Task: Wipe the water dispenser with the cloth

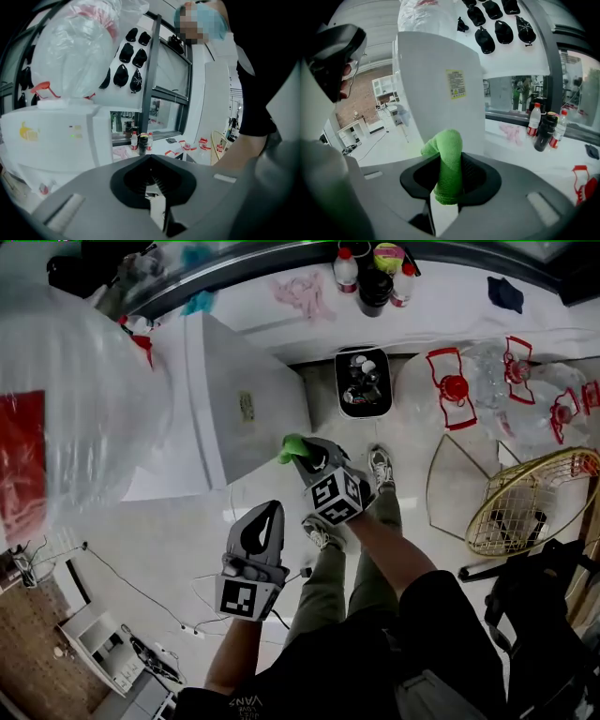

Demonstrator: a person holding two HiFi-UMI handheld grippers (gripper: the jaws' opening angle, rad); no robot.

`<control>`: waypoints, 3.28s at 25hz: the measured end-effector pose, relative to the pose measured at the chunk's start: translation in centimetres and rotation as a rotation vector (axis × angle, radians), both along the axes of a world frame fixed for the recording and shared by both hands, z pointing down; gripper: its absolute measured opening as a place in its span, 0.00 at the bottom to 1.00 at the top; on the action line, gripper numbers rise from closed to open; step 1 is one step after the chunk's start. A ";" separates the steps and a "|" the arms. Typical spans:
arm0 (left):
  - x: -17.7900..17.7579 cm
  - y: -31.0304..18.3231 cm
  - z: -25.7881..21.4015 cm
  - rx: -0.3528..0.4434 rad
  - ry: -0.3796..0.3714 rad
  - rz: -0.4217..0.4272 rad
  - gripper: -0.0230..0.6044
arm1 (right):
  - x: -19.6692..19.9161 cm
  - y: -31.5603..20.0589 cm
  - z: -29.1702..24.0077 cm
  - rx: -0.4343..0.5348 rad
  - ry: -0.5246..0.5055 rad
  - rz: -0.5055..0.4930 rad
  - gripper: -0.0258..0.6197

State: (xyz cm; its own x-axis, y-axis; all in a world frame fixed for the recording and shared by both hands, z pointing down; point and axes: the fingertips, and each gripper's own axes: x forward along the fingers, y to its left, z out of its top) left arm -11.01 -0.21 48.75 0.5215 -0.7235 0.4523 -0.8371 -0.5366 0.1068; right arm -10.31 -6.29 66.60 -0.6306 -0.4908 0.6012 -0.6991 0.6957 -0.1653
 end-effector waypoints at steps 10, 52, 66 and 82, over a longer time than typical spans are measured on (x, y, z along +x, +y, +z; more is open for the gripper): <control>0.0 -0.9 0.6 -0.007 0.003 -0.066 0.04 | -3.0 -2.2 0.5 0.011 0.034 -0.123 0.22; 1.0 -1.9 1.7 -0.013 0.009 -0.067 0.04 | 2.8 -5.8 4.3 -0.049 0.086 0.019 0.22; 0.3 -1.4 3.4 -0.029 -0.011 -0.074 0.04 | -2.8 0.0 6.9 -0.142 0.018 -0.068 0.22; 1.5 -5.9 4.4 -0.054 0.006 -0.237 0.04 | -2.7 -16.4 7.2 -0.092 0.046 -0.096 0.22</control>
State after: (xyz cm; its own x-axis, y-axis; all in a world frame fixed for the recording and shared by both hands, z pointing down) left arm -9.49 -6.15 53.19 0.3428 -0.8011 0.4907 -0.9382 -0.3185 0.1355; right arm -13.02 -22.65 73.80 -0.6427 -0.3710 0.6703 -0.6380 0.7435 -0.2003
